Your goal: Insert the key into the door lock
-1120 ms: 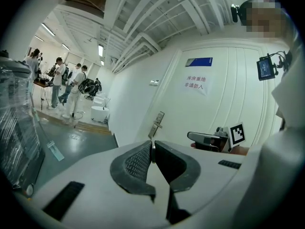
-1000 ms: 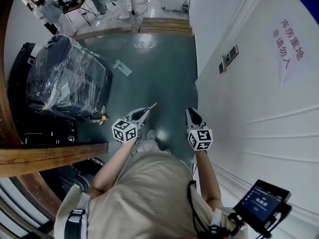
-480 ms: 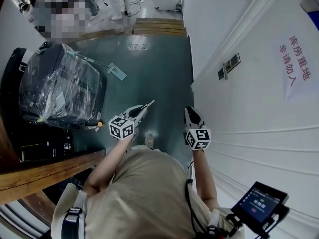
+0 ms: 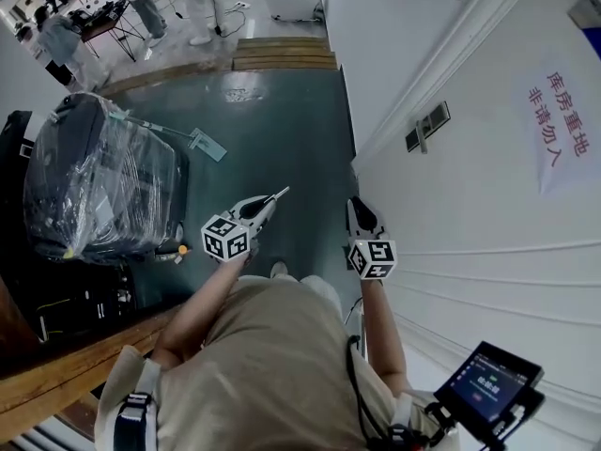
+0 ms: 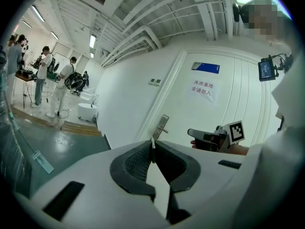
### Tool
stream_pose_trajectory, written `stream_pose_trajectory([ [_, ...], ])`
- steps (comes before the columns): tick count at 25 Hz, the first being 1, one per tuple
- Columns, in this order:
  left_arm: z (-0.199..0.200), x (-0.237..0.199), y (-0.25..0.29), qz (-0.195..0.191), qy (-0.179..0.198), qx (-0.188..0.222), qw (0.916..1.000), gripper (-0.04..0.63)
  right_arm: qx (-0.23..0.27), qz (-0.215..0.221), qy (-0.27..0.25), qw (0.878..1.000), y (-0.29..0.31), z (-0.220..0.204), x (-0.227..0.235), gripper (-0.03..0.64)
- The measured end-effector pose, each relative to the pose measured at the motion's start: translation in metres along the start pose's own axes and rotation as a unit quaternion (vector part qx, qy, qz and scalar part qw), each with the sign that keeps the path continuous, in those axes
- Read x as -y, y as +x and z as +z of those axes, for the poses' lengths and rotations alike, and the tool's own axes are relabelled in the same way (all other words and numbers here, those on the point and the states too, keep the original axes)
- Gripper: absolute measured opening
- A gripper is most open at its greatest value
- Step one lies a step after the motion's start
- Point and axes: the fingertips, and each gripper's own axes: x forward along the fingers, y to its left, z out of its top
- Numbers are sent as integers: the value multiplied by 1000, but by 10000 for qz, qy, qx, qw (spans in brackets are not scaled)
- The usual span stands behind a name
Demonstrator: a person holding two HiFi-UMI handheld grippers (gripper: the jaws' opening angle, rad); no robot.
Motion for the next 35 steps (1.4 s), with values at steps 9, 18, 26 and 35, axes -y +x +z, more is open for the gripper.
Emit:
stream_pose_trajectory([
  [9,6,-11,33,-243,-31,-179,9995,34,-1,-296,55,9995,7,2,25,38],
  [18,29,-3,94,-396,30,-333,9987,34,18,-569,209,9982,14,12,87,38],
  [26,56,15,148,-513,56,-403,9979,34,97,-676,162,9975,19,46,140,38],
  [35,54,35,196,-643,31,-501,9967,34,43,-834,224,9963,7,41,187,38],
])
